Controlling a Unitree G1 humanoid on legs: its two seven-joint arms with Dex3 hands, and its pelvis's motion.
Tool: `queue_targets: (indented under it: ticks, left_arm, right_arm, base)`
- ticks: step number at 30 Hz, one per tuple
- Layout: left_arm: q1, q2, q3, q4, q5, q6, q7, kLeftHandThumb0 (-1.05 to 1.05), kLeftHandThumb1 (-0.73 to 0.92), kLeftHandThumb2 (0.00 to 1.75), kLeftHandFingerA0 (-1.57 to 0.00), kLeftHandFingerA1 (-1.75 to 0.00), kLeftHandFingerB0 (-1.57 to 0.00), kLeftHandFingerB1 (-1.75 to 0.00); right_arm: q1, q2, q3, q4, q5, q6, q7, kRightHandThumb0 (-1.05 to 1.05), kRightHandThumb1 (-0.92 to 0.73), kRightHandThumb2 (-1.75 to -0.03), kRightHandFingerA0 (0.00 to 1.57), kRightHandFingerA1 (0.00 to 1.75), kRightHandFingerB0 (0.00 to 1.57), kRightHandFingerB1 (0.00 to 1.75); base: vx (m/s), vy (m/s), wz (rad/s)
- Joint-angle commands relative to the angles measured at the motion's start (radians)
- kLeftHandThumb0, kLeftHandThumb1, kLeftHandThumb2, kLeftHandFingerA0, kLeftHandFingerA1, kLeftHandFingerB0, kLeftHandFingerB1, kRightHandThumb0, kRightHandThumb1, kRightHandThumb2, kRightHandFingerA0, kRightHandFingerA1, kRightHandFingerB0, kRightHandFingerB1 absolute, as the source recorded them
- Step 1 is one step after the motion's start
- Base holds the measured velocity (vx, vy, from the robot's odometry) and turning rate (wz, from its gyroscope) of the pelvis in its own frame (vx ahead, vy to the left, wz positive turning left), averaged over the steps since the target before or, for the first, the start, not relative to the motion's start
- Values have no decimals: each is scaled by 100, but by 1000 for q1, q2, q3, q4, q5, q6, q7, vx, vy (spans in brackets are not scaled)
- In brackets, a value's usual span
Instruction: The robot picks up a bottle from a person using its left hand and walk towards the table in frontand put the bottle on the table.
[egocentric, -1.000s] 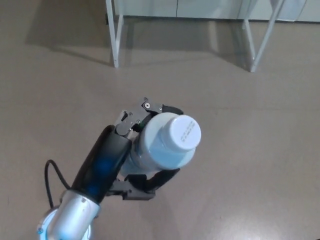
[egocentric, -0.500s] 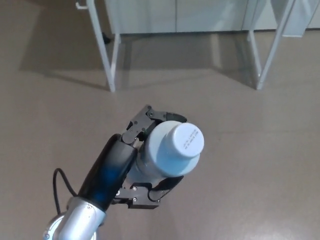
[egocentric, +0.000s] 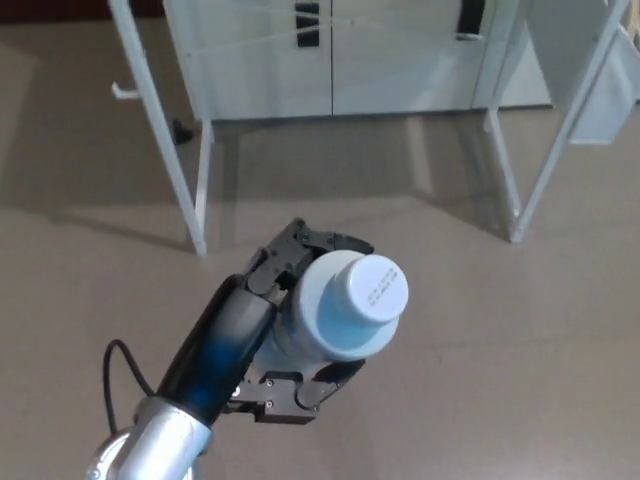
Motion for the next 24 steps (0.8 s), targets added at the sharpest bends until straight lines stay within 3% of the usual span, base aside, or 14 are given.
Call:
queue_targets:
  ticks: [1, 2, 3, 8, 9, 12, 13, 17, 22, 23, 24]
  left_arm:
    - [19, -3, -8, -28, -6, -8, 6, -2, 76, 77, -104, -143, -83, -102]
    - [16, -8, -10, -25, -6, -11, 9, 0, 73, 80, -103, -144, -83, -104]
    - [23, -9, -16, -25, -4, -25, 10, 1, 72, 83, -103, -145, -81, -107]
    - [54, 2, -29, -35, 18, -36, 18, -1, 73, 80, -104, -140, -82, -103]
    - [61, -3, -29, -37, 8, -33, 18, -1, 73, 81, -103, -138, -84, -102]
    - [74, -14, -26, -33, -21, -43, 14, 0, 72, 83, -104, -141, -84, -104]
    - [71, -13, -26, -31, -17, -43, 13, -1, 73, 81, -106, -144, -83, -107]
    - [61, -7, -22, -26, -7, -45, 13, 0, 72, 83, -105, -145, -83, -111]
    - [42, -1, -12, -22, -10, -37, 11, 1, 72, 83, -105, -143, -83, -109]
    - [48, 3, -13, -25, -11, -41, 9, 0, 73, 81, -105, -142, -83, -109]
    - [55, 7, -14, -28, -10, -45, 9, 0, 73, 81, -105, -142, -83, -109]
  right_arm:
    - [22, -16, -10, -2, 4, -13, -3, -34, -56, -56, 73, 43, 65, 41]
    - [19, -20, -12, -2, 5, -12, 0, -35, -56, -56, 72, 42, 66, 41]
    - [25, -21, -16, 1, 9, -10, 3, -37, -48, -81, 71, 60, 56, 54]
    - [52, -11, -23, 6, 12, -13, 4, -37, -47, -81, 70, 60, 55, 54]
    - [55, -10, -22, 6, 10, -15, 0, -35, -56, -56, 77, 44, 65, 41]
    - [65, -10, -19, 8, 5, -16, -4, -35, -56, -56, 78, 44, 65, 41]
    - [66, -11, -18, 8, 5, -17, 1, -35, -47, -82, 71, 61, 53, 54]
    - [76, -11, -19, -4, 7, -24, 6, -36, -48, -82, 69, 60, 54, 54]
    - [59, -3, -17, 1, 1, -15, -11, -35, -47, -82, 69, 61, 54, 54]
    - [63, -2, -16, 3, 0, -18, -11, -35, -57, -56, 73, 42, 65, 41]
    - [68, -2, -14, 4, -1, -22, -11, -35, -57, -56, 73, 42, 65, 41]
  base:
    - [502, -265, -10]
    - [487, -178, 67]
    - [487, -178, 51]
    - [394, -177, 10]
    - [429, -109, -10]
    - [417, -34, -27]
    - [431, 68, -31]
    - [522, 135, -37]
    - [507, 168, -42]
    - [466, 143, 3]
    - [456, 130, 9]
